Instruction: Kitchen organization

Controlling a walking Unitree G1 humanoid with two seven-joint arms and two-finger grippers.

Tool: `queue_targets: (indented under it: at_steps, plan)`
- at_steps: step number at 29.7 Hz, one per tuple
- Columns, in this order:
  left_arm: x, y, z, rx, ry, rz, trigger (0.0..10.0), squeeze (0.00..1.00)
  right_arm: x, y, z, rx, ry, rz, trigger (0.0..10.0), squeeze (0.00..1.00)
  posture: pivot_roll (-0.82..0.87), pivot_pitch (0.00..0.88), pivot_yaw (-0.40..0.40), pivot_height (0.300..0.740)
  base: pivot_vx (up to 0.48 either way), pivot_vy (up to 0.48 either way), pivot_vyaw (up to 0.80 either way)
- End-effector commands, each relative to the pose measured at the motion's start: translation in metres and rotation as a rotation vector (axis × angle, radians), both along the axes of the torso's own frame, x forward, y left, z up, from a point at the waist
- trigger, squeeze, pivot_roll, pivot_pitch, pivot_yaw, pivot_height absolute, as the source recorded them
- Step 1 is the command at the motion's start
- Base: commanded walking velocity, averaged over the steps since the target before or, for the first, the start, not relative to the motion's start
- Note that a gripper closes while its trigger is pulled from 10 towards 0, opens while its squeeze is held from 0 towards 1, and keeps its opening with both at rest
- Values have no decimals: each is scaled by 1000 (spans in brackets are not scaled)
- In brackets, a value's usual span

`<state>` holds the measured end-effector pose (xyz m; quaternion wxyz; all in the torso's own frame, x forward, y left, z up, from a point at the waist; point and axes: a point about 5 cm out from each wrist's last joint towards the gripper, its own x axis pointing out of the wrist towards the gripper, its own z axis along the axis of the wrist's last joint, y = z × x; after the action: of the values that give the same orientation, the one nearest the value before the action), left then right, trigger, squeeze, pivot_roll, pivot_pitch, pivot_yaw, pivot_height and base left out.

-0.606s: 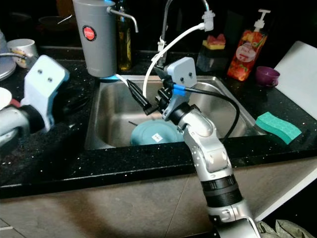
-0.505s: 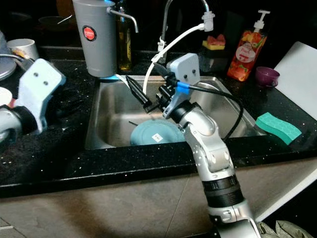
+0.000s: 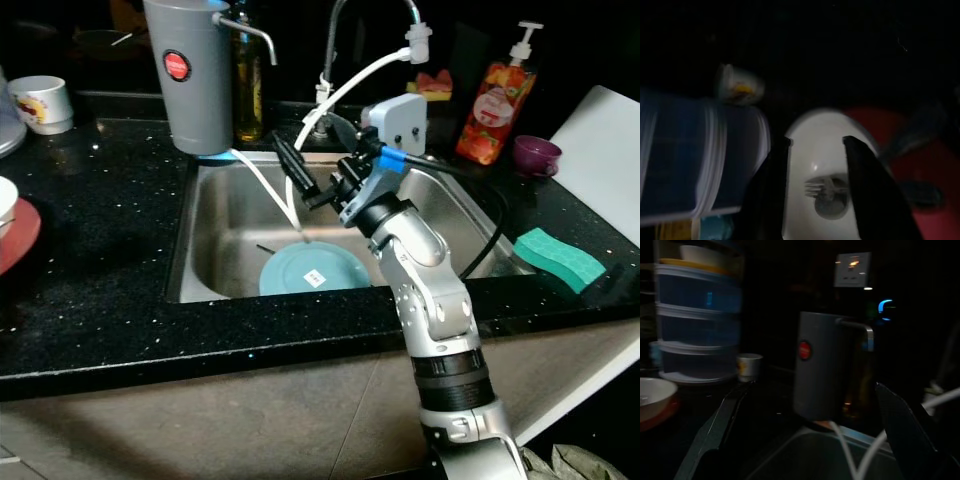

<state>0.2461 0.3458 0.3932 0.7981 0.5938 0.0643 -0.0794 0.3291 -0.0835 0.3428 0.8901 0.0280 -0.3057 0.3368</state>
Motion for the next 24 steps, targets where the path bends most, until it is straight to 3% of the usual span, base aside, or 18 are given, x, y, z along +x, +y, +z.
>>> queue_targets:
  at_steps: [1,8,14,15,16,24]
  plan:
    - [-4,8,9,106,54,43,10000,1000,1,-5,-5,7,20,-12,10000,0,310,134,-124,740,0,0,0]
    - [-15,16,19,166,112,44,10000,1000,0,-8,-6,12,24,-28,10000,0,299,128,-114,740,0,0,0]
    - [-24,17,19,193,228,-17,10000,1000,1,-10,-7,14,28,-37,10000,0,299,121,-112,740,0,0,0]
    - [-27,17,19,197,262,-33,10000,961,1,-10,-7,14,28,-37,10000,0,299,121,-115,740,0,0,0]
    - [-28,18,18,208,294,-37,10000,0,1,-10,-7,13,29,-37,10000,0,299,121,-115,740,0,0,0]
    - [-29,19,6,233,398,-77,10000,0,3,-8,-8,11,35,-32,10000,0,307,126,-125,740,0,0,0]
